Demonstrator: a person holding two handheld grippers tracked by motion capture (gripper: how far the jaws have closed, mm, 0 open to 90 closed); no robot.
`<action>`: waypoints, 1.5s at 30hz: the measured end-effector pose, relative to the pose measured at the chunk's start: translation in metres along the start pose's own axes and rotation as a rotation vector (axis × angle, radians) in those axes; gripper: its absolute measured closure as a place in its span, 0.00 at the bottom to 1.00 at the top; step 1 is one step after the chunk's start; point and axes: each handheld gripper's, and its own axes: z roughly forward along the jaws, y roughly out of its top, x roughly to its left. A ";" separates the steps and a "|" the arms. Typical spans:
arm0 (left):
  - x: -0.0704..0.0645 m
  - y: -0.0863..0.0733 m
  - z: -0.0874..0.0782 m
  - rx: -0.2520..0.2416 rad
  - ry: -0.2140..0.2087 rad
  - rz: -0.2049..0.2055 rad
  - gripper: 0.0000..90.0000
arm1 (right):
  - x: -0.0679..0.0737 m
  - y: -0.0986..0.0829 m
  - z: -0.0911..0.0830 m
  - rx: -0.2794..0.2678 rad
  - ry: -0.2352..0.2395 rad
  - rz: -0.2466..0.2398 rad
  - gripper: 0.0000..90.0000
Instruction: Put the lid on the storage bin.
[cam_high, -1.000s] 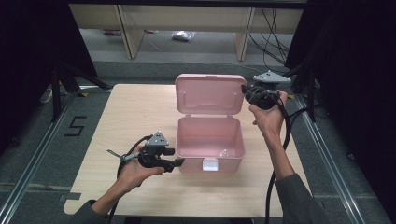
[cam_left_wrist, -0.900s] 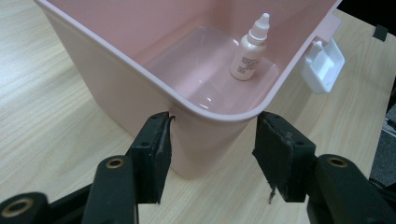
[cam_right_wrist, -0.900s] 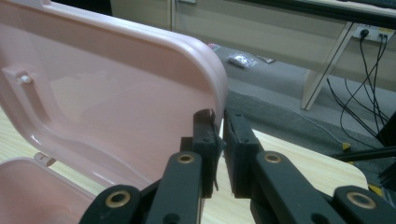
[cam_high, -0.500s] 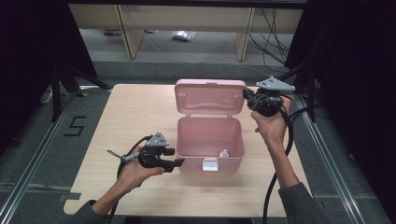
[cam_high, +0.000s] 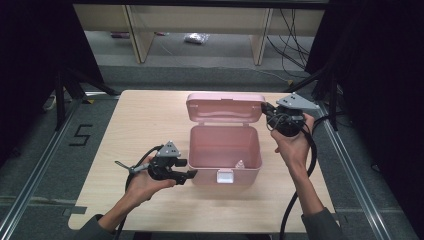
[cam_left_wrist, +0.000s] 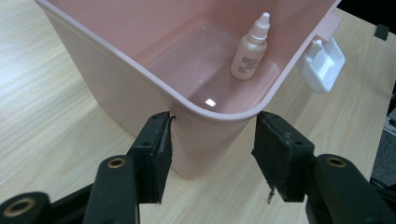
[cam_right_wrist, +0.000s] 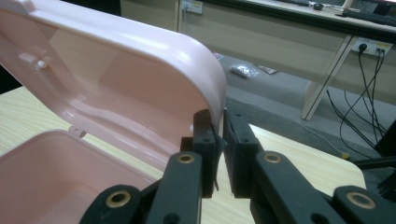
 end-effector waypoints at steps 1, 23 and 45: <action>0.000 0.000 0.000 0.000 0.000 0.000 0.52 | 0.001 -0.001 -0.001 0.003 0.004 0.009 0.94; 0.001 0.001 -0.002 0.027 0.004 0.033 0.54 | 0.009 -0.017 -0.019 -0.028 0.035 0.016 0.94; 0.001 -0.005 -0.008 0.014 -0.006 0.041 0.73 | 0.019 -0.036 -0.035 -0.041 0.022 -0.030 0.92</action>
